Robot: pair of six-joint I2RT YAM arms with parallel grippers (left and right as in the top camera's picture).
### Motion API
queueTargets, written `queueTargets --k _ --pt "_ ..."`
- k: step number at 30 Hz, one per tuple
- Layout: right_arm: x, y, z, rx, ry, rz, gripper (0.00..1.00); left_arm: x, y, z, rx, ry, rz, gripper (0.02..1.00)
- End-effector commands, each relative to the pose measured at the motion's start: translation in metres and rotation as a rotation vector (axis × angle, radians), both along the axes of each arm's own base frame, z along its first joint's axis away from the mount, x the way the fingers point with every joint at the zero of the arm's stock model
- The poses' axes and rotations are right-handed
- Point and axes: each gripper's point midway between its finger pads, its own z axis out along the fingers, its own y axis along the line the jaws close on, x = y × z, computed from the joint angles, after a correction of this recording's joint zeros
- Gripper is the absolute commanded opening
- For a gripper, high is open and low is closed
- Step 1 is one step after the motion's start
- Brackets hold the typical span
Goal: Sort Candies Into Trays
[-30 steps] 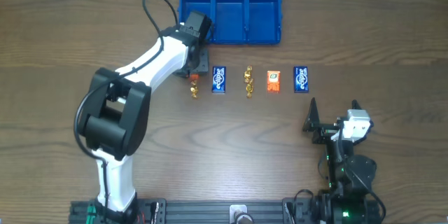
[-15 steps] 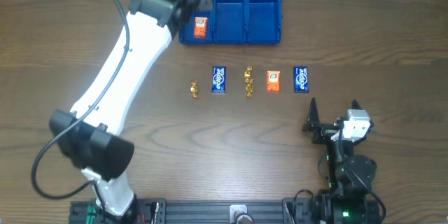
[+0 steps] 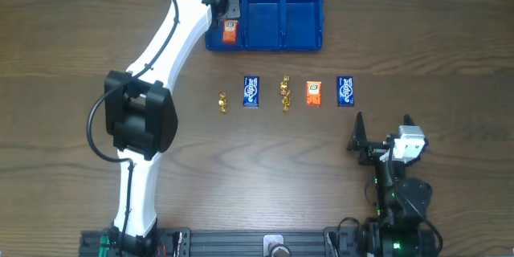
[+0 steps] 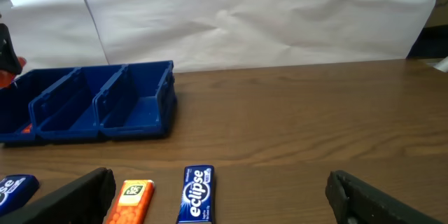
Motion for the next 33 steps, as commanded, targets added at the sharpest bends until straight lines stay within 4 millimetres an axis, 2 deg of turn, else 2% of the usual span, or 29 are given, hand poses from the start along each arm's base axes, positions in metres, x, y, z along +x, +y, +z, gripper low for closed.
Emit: queueTargets --k 1,4,9,10,13,14,20,23,26,28,33 --pt "0.000 0.002 -0.002 -0.010 0.003 0.006 1.000 0.007 -0.004 0.020 -0.015 -0.046 -0.019 0.345" --pt "0.000 0.002 -0.002 -0.010 0.003 0.006 1.000 0.006 -0.006 0.020 -0.024 -0.043 -0.025 0.358" --pt "0.000 0.002 -0.002 -0.010 0.003 0.006 1.000 0.006 -0.006 0.019 -0.026 -0.041 -0.029 0.435" --pt "0.000 0.002 -0.002 -0.010 0.003 0.006 1.000 0.005 -0.006 0.019 -0.024 -0.039 -0.034 0.505" --pt "0.000 0.002 -0.002 -0.010 0.003 0.006 1.000 0.005 -0.006 0.019 -0.013 -0.038 -0.050 0.969" --pt "0.000 0.002 -0.002 -0.010 0.003 0.006 1.000 0.005 -0.006 0.019 -0.011 -0.039 -0.053 0.998" --pt "0.000 0.002 -0.002 -0.010 0.003 0.006 1.000 0.005 -0.007 0.020 -0.014 -0.041 -0.054 0.996" --pt "0.000 0.002 -0.002 -0.010 0.003 0.006 1.000 -0.005 -0.023 0.042 -0.040 -0.054 -0.084 0.996" --pt "0.000 0.002 -0.002 -0.010 0.003 0.006 1.000 -0.027 -0.046 0.063 -0.072 -0.049 -0.095 0.998" --pt "0.000 0.002 -0.002 -0.010 0.003 0.006 1.000 -0.045 -0.067 0.070 -0.085 -0.038 -0.102 0.998" --pt "0.000 0.002 -0.002 -0.010 0.003 0.006 1.000 -0.100 -0.132 0.060 -0.113 0.033 -0.136 0.996"
